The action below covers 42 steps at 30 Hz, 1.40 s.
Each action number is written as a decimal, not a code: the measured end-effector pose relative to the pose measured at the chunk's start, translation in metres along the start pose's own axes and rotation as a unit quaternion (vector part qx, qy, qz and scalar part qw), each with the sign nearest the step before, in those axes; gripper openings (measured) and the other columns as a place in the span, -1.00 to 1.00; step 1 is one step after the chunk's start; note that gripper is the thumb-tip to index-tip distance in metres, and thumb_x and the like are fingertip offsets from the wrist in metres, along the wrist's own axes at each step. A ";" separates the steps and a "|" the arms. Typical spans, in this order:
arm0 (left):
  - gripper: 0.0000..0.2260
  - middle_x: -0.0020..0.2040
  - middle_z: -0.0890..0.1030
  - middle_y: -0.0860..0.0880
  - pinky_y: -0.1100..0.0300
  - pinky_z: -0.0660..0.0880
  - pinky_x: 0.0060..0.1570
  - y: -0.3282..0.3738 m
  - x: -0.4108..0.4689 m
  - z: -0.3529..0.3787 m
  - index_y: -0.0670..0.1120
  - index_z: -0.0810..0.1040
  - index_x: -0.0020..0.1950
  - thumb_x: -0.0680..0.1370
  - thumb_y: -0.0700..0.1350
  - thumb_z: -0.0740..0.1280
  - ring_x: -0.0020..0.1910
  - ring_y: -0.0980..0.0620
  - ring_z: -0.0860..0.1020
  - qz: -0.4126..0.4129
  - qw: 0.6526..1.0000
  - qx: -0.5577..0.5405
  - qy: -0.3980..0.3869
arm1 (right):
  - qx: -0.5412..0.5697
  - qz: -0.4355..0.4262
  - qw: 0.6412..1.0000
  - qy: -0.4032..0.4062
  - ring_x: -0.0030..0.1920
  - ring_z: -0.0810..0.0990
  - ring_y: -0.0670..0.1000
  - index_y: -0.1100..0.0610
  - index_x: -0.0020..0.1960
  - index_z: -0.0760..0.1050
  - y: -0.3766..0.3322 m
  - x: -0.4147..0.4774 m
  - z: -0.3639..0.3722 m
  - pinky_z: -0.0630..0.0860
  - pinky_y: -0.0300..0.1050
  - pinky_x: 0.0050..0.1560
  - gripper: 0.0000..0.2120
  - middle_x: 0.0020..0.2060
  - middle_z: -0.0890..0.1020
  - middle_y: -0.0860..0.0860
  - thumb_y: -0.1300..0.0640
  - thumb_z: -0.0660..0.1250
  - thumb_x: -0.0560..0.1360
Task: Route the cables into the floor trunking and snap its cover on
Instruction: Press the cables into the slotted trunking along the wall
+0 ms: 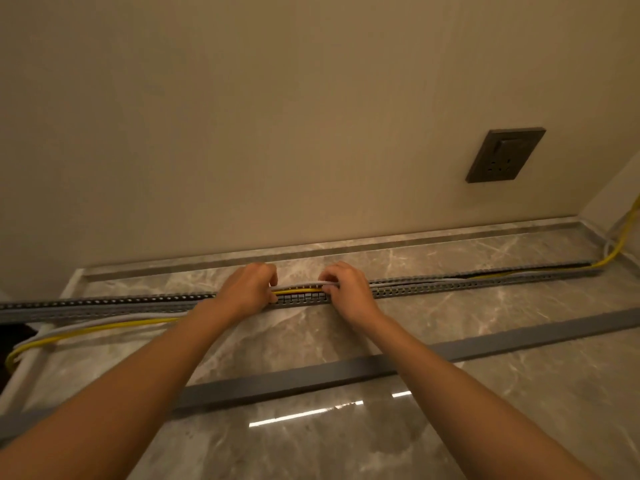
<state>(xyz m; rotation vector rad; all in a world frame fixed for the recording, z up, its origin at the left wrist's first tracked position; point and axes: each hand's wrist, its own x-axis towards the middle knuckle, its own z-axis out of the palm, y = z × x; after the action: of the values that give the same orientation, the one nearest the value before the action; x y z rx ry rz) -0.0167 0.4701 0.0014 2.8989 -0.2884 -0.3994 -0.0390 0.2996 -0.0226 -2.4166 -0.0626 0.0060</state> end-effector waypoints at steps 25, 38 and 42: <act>-0.84 0.16 0.52 -0.13 0.03 0.43 0.04 0.017 -0.001 0.012 -0.12 0.49 0.13 0.57 -0.20 0.23 0.15 -0.13 0.48 0.115 0.991 0.007 0.070 | 0.045 0.024 0.999 0.008 0.10 0.57 0.12 0.30 0.00 0.62 0.009 0.003 -0.002 0.41 -0.10 0.22 -0.84 0.04 0.66 0.20 0.33 0.34 0.45; -0.74 0.17 0.55 -0.09 0.05 0.33 0.17 0.031 -0.007 0.015 -0.11 0.41 0.17 0.53 -0.06 0.31 0.16 -0.11 0.49 0.138 0.977 0.152 0.054 | -0.072 -0.036 0.997 -0.001 0.16 0.47 0.10 0.29 0.05 0.48 0.018 -0.016 -0.007 0.38 -0.10 0.22 -0.82 0.13 0.53 0.15 0.33 0.32 0.45; -0.76 0.21 0.49 -0.11 0.08 0.32 0.13 0.034 -0.010 0.022 -0.14 0.44 0.21 0.54 -0.20 0.24 0.21 -0.10 0.39 0.139 0.971 0.168 0.094 | -0.127 -0.083 0.988 0.028 0.10 0.48 0.17 0.34 -0.04 0.52 0.020 -0.020 -0.005 0.41 -0.04 0.09 -0.87 0.05 0.55 0.21 0.43 0.25 0.44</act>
<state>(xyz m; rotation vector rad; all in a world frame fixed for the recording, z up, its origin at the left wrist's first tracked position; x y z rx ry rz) -0.0380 0.4356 -0.0096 3.1216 -0.7864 -0.0269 -0.0578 0.2811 -0.0324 -2.6558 -0.2522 -0.1558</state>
